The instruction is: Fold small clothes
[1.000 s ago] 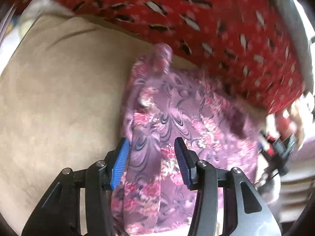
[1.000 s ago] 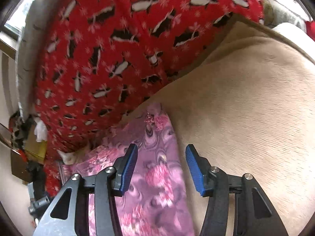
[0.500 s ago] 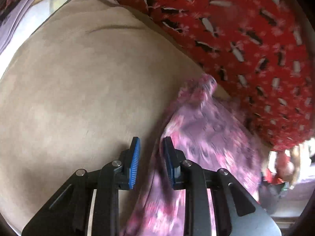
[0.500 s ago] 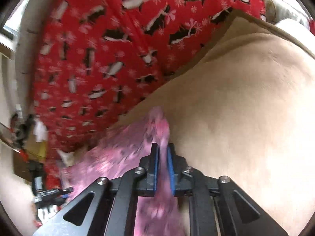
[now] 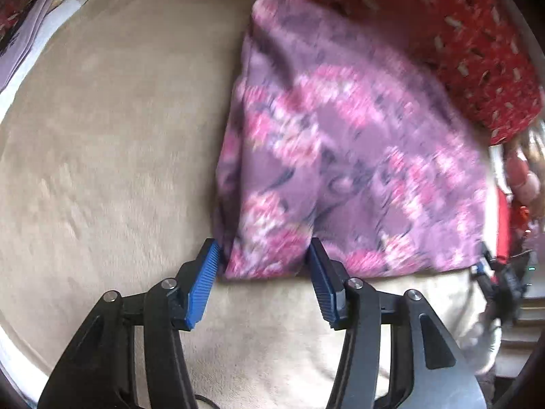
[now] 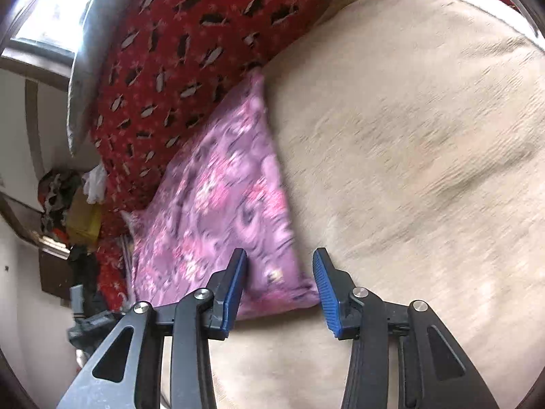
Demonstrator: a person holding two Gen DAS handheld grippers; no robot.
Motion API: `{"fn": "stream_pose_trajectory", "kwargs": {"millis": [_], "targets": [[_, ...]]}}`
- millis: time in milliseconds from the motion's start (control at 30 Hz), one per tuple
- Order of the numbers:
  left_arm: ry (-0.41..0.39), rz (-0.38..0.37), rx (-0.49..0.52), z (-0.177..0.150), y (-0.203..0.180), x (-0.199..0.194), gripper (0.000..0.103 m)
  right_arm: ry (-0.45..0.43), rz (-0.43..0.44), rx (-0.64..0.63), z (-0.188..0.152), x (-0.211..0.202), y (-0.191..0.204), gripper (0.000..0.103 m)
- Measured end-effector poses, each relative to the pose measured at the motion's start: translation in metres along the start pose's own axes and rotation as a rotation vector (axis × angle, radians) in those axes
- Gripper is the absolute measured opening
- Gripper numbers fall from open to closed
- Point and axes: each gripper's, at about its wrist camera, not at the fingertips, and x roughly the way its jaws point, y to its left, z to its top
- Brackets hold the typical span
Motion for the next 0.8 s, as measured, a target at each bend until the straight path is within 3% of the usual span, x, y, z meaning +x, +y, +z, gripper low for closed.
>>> {"fn": "stream_pose_trajectory", "kwargs": {"millis": [33,67,100,167,267,333,400,533,600,633,733,800], "targets": [[-0.008,0.002,-0.011,-0.001,0.002,-0.001,0.048,-0.001,0.0,-0.027,-0.001,0.001,0.006,0.033],[-0.021,-0.007,-0.03,-0.002,0.005,-0.004,0.029,0.006,0.021,-0.048,-0.001,0.003,0.011,0.01],[-0.033,-0.011,-0.051,-0.002,0.01,-0.011,0.017,0.011,0.059,-0.066,0.0,0.002,0.018,0.011],[-0.071,-0.034,-0.09,-0.003,0.022,-0.024,0.014,-0.062,0.112,-0.103,0.006,-0.018,0.032,0.009],[-0.1,0.054,-0.115,-0.002,0.036,-0.029,0.005,-0.18,0.14,-0.116,0.019,-0.047,0.038,0.004],[-0.08,0.076,-0.146,-0.002,0.048,-0.023,0.005,-0.204,0.141,-0.074,0.028,-0.052,0.027,0.004],[-0.061,0.133,-0.169,-0.003,0.059,-0.015,0.004,-0.167,0.097,-0.043,0.029,-0.041,0.014,0.004],[-0.103,0.012,-0.224,-0.01,0.07,-0.033,0.004,-0.068,-0.003,0.01,0.016,-0.015,-0.013,0.005],[-0.152,0.023,-0.172,-0.008,0.055,-0.052,0.004,-0.082,-0.076,0.01,0.012,-0.017,-0.014,0.011],[-0.184,0.04,-0.14,-0.006,0.044,-0.059,0.004,-0.128,-0.109,0.007,0.012,-0.024,-0.01,0.011],[-0.261,0.092,-0.033,0.001,0.004,-0.068,0.018,-0.263,-0.062,0.004,0.017,-0.043,0.01,0.014],[-0.283,0.129,0.015,0.013,-0.02,-0.058,0.041,-0.287,-0.022,-0.044,0.02,-0.045,0.029,0.025]]}}
